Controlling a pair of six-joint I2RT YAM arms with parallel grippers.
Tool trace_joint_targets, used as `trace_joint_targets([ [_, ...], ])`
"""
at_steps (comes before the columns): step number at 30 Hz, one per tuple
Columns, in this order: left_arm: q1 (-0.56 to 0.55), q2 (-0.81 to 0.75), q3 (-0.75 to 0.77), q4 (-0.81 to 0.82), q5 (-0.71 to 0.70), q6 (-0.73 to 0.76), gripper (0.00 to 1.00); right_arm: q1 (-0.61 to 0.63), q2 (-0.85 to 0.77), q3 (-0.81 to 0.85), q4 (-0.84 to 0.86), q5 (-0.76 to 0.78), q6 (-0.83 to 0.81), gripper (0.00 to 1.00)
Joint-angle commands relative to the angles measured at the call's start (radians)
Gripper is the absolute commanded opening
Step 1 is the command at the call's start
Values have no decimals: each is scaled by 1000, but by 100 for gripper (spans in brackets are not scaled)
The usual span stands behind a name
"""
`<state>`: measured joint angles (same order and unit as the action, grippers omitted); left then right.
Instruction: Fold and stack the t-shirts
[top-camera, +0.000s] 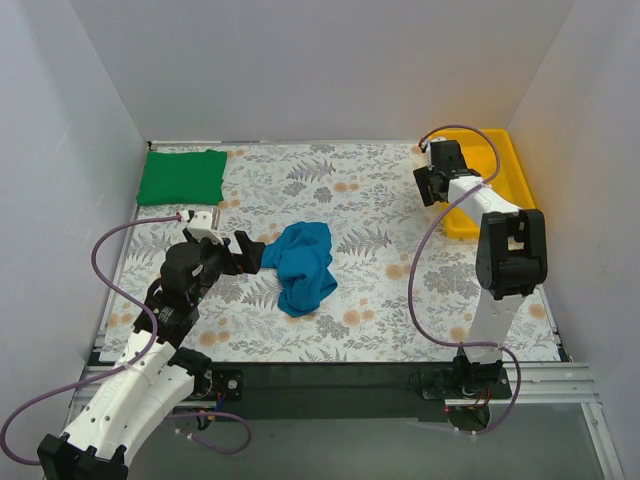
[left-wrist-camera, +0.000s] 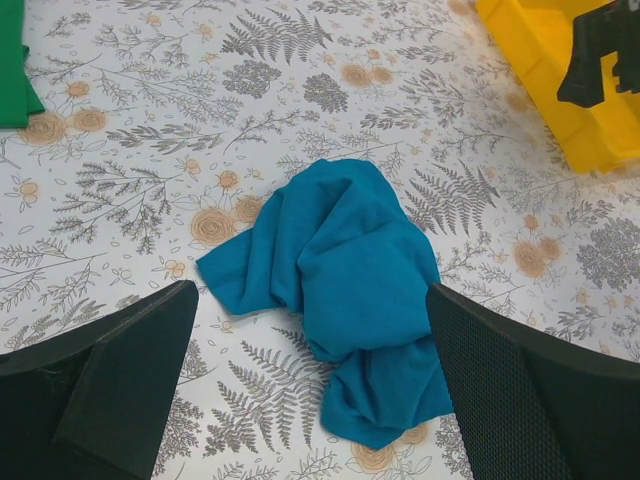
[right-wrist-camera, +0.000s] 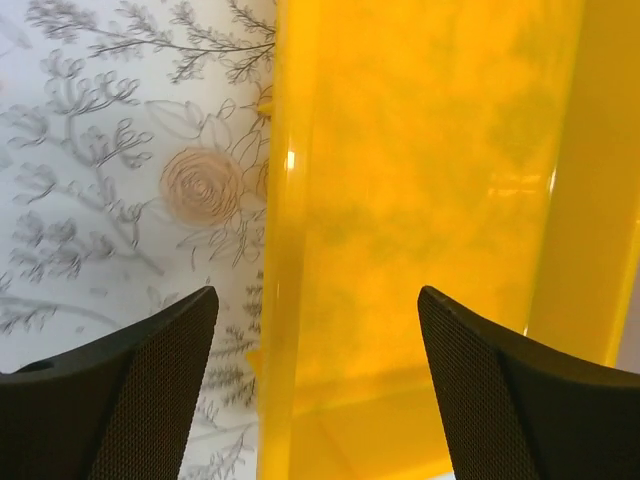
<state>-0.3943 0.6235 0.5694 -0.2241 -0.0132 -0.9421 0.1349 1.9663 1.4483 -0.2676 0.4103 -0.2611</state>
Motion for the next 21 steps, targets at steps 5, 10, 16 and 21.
trace_joint_targets([
  [5, -2, -1, 1, 17, 55, -4, 98, 83, -282, -173, 96, -143, -108, 95],
  [10, -2, 22, 4, 15, 76, -9, 98, 121, -426, -281, 61, -283, -259, 98],
  [16, -1, 25, 4, 15, 91, -14, 98, 123, -668, -466, -19, -582, -423, 98],
  [21, 0, 47, 6, 15, 111, -15, 98, 97, -898, -604, -78, -899, -472, 98],
])
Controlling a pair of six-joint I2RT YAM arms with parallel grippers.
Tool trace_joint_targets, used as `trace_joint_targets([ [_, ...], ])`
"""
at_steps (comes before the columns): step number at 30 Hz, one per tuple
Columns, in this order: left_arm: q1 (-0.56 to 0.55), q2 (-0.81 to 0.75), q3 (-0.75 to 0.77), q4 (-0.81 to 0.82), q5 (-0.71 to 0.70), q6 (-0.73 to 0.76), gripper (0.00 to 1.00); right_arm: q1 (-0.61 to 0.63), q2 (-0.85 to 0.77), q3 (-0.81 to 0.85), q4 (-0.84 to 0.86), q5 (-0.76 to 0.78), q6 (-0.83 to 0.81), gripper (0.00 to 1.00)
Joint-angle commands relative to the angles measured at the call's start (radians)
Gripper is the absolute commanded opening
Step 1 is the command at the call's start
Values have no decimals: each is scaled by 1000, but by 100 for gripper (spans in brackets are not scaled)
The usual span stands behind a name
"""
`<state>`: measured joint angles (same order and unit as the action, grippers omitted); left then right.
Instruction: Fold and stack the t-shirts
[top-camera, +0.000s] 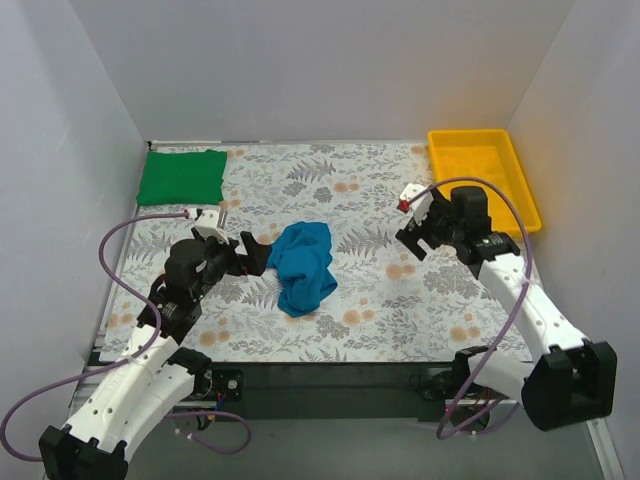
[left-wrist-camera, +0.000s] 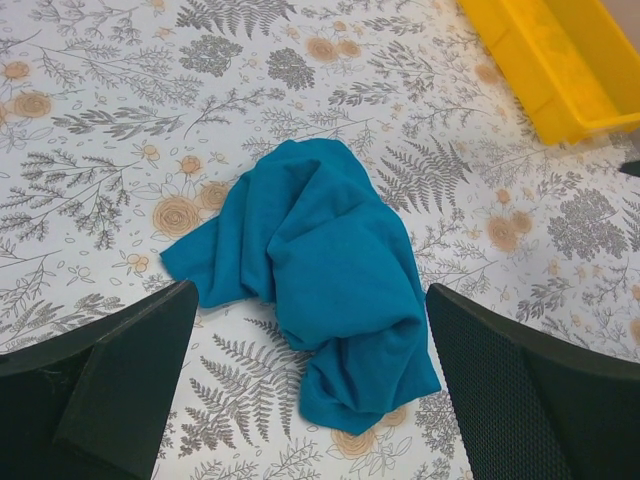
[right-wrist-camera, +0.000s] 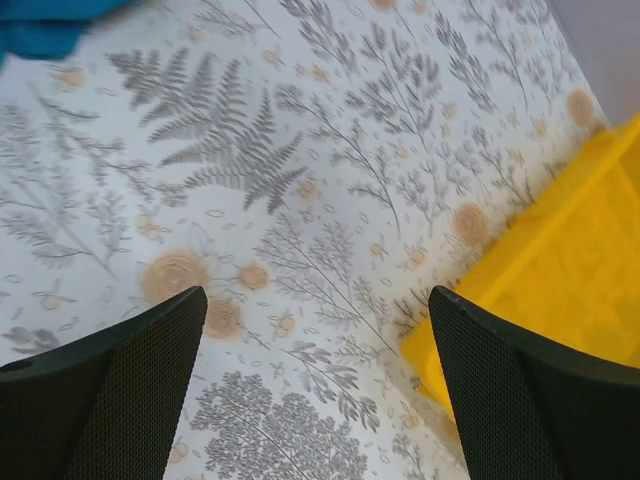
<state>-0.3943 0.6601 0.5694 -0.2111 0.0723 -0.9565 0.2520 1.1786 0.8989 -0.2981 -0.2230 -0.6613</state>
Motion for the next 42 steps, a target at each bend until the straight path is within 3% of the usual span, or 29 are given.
trace_joint_targets([
  [1, -1, 13, 6, 3, 32, -1, 98, -37, -138, -73, -50, -300, -72, 98],
  [7, 0, 35, 7, 6, 53, -5, 98, -232, -284, -195, -55, -538, -32, 98],
  [10, -2, 45, 6, 10, 72, -5, 98, -347, -330, -259, -58, -761, -20, 98],
  [13, -2, 62, 7, 15, 107, -10, 98, -445, -359, -290, -65, -843, -24, 98],
  [42, -2, 147, 17, 22, 202, -39, 97, -481, -352, -310, -62, -852, -46, 98],
])
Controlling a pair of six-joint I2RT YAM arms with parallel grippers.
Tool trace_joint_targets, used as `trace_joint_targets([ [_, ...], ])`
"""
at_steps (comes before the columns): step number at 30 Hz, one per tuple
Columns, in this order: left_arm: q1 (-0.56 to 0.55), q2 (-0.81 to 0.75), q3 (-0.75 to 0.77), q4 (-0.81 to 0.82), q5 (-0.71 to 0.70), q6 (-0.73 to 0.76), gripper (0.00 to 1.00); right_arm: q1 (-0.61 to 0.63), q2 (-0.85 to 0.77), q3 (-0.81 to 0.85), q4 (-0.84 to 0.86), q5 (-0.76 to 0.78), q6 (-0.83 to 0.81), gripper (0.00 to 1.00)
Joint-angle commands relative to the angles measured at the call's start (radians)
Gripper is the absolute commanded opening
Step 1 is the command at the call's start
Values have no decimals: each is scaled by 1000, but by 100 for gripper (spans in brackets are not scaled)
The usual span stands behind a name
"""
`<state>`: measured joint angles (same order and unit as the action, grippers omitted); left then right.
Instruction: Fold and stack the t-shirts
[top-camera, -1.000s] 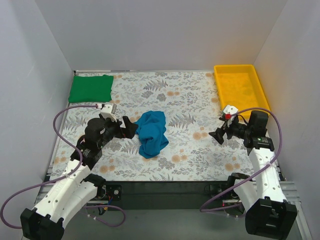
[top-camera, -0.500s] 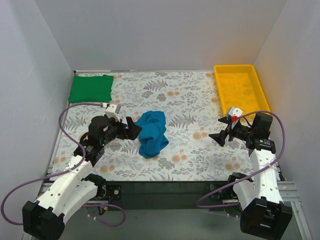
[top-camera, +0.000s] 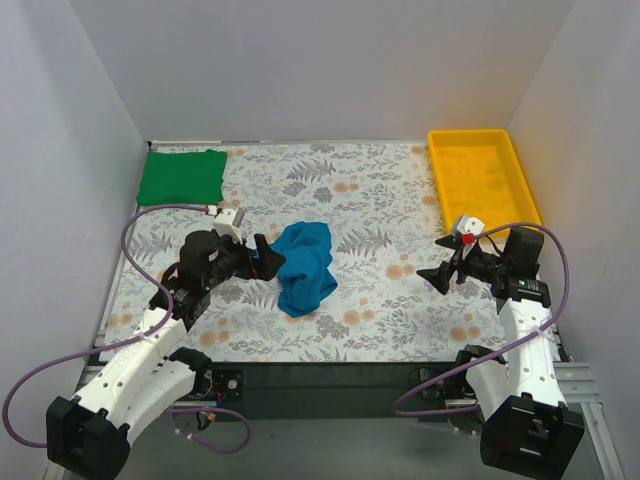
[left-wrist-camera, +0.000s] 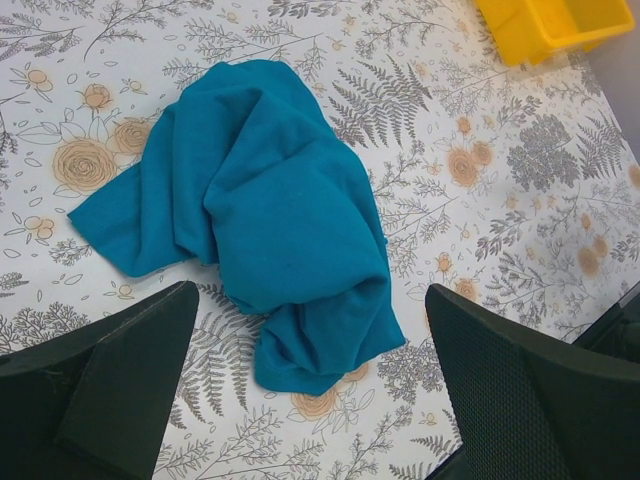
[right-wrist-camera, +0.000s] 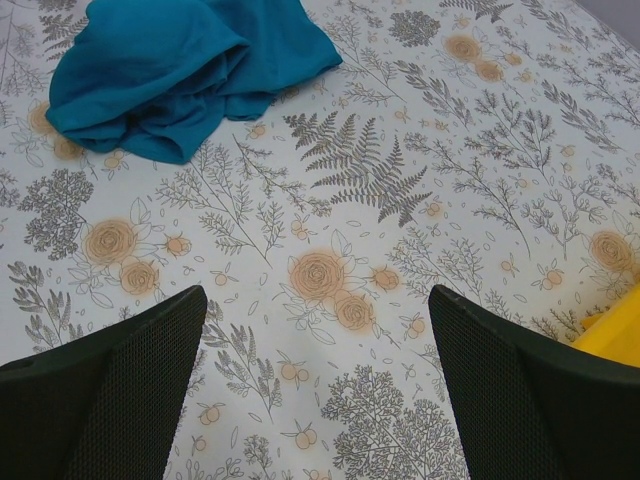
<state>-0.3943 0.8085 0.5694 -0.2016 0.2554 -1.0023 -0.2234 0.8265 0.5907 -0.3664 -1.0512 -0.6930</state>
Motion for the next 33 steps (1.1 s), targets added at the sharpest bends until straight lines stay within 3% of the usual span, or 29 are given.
trace_joint_targets([
  [1, -2, 1, 17, 11, 24, 7, 97, -5, 2, -3, 4, -23, -13, 98],
  [33, 0, 96, 32, 30, 85, -39, 91, -5, 2, -6, 4, -21, -20, 98],
])
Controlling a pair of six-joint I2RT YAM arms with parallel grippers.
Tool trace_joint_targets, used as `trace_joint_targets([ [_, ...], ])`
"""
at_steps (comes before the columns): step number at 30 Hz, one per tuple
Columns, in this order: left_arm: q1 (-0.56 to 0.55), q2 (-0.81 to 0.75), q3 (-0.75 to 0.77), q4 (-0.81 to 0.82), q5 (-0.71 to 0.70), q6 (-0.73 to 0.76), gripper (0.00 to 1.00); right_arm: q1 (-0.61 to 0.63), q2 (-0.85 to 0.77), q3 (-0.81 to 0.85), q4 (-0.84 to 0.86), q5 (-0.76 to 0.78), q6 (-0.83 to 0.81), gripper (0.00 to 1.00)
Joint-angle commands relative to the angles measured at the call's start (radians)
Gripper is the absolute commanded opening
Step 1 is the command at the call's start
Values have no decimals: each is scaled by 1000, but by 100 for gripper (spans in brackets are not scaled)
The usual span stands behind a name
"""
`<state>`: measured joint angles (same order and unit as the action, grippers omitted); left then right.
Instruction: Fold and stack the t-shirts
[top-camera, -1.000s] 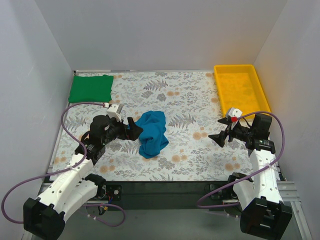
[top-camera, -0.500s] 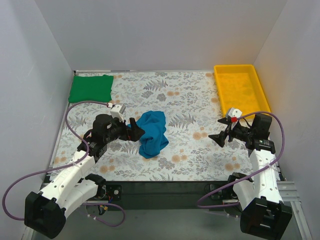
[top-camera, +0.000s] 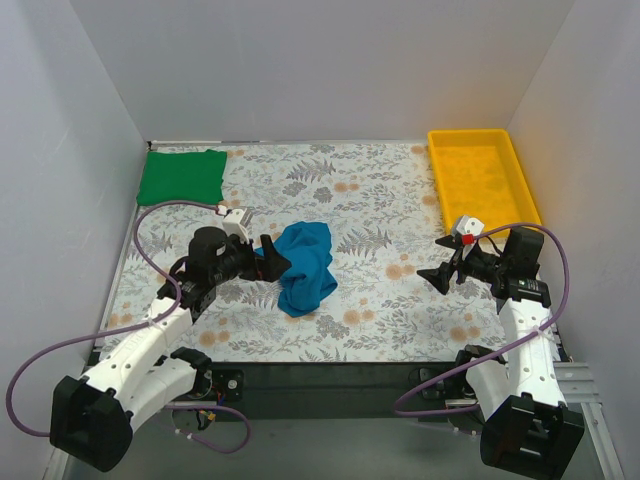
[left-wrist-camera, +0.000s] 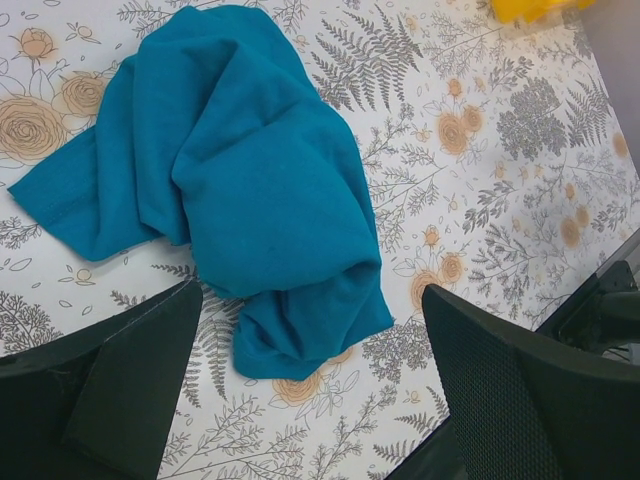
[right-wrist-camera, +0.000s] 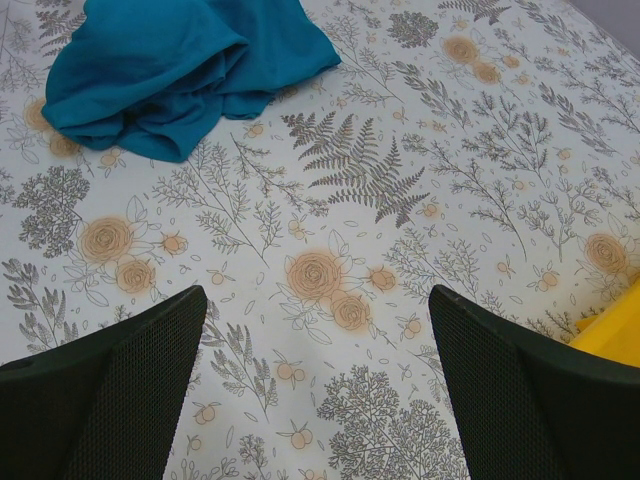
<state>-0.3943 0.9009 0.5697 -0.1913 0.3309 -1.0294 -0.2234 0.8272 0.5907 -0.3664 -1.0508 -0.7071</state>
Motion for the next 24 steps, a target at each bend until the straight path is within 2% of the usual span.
trace_joint_targets([
  [1, -1, 10, 32, 18, 5, -23, 91, -7, 0, -6, 4, -21, -6, 98],
  [12, -1, 88, 45, 53, 5, -84, 88, -5, 3, -8, 4, -21, -6, 98],
  [24, -2, 95, 45, 56, 0, -89, 87, -5, 7, -8, 4, -23, -6, 98],
])
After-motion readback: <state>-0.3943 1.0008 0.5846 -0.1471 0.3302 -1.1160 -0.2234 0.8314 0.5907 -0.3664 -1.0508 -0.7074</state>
